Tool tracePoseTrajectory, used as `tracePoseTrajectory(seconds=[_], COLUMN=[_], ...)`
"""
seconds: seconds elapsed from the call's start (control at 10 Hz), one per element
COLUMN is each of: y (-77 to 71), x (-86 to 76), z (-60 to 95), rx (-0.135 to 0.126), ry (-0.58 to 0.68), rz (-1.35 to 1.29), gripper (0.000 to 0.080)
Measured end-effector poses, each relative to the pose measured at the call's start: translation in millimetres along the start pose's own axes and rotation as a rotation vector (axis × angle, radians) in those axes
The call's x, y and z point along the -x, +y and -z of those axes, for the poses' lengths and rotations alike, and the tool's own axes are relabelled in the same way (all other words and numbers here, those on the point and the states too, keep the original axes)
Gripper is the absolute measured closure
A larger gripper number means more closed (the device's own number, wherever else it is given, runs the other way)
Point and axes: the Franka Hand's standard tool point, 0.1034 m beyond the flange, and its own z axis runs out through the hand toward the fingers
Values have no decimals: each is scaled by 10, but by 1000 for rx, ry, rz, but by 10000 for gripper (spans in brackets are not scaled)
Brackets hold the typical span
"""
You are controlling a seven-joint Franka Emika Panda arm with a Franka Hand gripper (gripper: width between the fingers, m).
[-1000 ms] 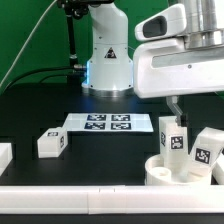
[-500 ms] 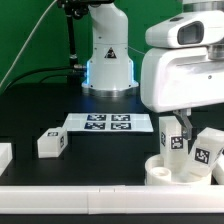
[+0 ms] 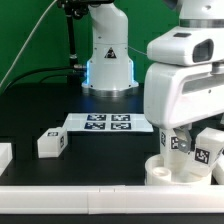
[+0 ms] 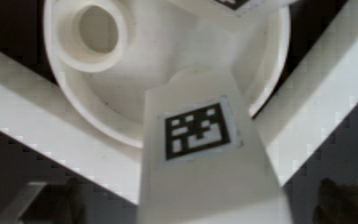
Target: Assemble stool
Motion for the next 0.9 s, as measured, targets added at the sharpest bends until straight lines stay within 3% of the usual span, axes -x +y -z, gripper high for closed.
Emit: tracePoseTrajectory(seconds=[0.4,0.5,0.6,0.7,0.9], y=[-32,-32,-31,-30,-24], x=[1,2,2,3,6], z=[-30,-30,-30,-30,-34], rx=[3,2,3,3,4], ry=[-8,-8,-8,-8,-8], rz=[-53,-82,-183,-245,-384], gripper=[176,378,378,462,462])
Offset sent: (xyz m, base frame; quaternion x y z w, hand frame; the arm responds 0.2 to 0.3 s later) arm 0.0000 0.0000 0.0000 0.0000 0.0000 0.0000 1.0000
